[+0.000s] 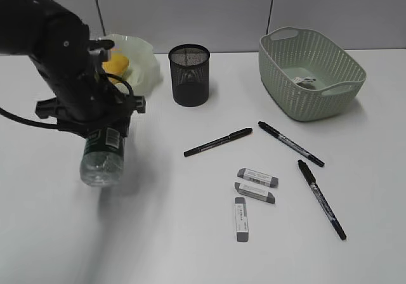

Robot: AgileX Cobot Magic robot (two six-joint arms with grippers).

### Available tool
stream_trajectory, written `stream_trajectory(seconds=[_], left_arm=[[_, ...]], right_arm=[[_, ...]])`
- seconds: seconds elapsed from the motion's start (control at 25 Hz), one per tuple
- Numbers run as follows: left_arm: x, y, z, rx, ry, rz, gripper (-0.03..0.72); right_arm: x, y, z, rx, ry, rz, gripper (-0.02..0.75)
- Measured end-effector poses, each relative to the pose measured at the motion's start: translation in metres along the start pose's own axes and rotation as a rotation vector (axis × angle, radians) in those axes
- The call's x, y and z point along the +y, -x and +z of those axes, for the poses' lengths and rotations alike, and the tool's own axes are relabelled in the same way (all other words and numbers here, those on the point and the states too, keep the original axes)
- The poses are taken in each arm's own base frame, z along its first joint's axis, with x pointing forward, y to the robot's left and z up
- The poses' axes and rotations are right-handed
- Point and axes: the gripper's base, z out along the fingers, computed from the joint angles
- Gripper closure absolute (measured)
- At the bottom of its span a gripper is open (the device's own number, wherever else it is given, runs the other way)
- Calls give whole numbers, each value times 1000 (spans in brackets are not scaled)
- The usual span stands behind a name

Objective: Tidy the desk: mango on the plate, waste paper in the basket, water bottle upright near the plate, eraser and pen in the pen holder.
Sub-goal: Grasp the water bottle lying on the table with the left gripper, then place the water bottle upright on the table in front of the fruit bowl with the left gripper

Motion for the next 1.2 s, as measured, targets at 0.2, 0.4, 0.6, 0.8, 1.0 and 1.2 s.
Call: stream_trajectory(seconds=[0.2,0.4,0.6,0.8,1.0,1.2], left_arm=[[25,-6,-41,-215,-113,21,202],[65,-19,-50,-475,-278,14,202],[102,-30,-34,-718,-324,121,202],[121,-26,-22,-999,-267,169,202],[128,-23,8,-1088,-224,103,202],[129,-30,37,-1036,-218,103,202]], right_arm=[[0,0,0,0,0,0,281],[0,0,0,0,0,0,281],[0,0,0,0,0,0,281],[0,0,0,0,0,0,281],[0,0,0,0,0,0,281],[0,0,0,0,0,0,281]])
